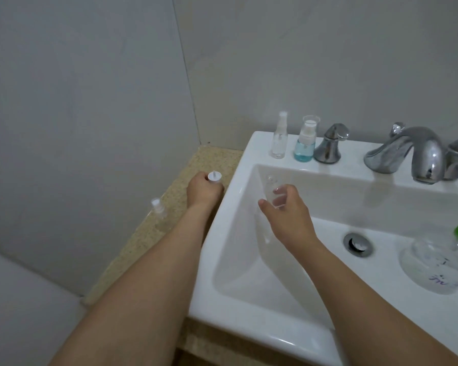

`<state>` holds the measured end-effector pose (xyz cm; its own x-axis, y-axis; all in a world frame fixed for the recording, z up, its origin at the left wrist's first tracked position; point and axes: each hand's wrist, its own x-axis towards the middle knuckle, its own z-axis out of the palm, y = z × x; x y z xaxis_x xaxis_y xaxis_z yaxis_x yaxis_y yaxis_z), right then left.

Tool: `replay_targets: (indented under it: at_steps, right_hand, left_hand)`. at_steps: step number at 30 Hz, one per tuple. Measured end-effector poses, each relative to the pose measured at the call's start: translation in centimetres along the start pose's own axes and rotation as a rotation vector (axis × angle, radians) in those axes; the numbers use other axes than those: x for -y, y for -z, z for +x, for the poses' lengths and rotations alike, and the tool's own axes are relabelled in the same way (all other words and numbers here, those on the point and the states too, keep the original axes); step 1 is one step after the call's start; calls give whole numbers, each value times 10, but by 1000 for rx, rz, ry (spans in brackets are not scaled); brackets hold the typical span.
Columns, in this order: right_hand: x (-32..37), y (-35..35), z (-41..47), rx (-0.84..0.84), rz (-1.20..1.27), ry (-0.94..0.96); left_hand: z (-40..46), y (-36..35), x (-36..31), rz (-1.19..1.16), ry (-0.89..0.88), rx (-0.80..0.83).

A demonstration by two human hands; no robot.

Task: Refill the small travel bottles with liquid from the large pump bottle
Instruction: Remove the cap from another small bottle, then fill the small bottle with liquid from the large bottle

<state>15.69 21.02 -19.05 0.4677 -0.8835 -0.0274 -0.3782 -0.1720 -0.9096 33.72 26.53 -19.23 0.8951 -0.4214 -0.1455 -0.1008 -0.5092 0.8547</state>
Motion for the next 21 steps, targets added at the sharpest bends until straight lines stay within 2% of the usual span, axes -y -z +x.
replay_targets:
  at_steps: [3, 6, 10, 12, 16, 21]
  right_hand:
    - [0, 1, -2, 26, 35, -41]
    - [6, 6, -10, 58, 54, -62]
    - [16, 26, -21, 84, 84, -85]
    - [18, 42, -29, 95, 84, -78]
    - [9, 84, -50, 76, 35, -79]
    - [-16, 139, -74, 68, -11, -120]
  left_hand:
    - [-3, 4, -7, -13, 27, 27]
    - [-14, 14, -21, -119, 38, -34]
    - [-42, 19, -45, -53, -123, -164]
    - [-61, 14, -59, -23, -198, -155]
    - [-108, -9, -88, -31, -240, -20]
    - [-158, -48, -116, 18, -128, 323]
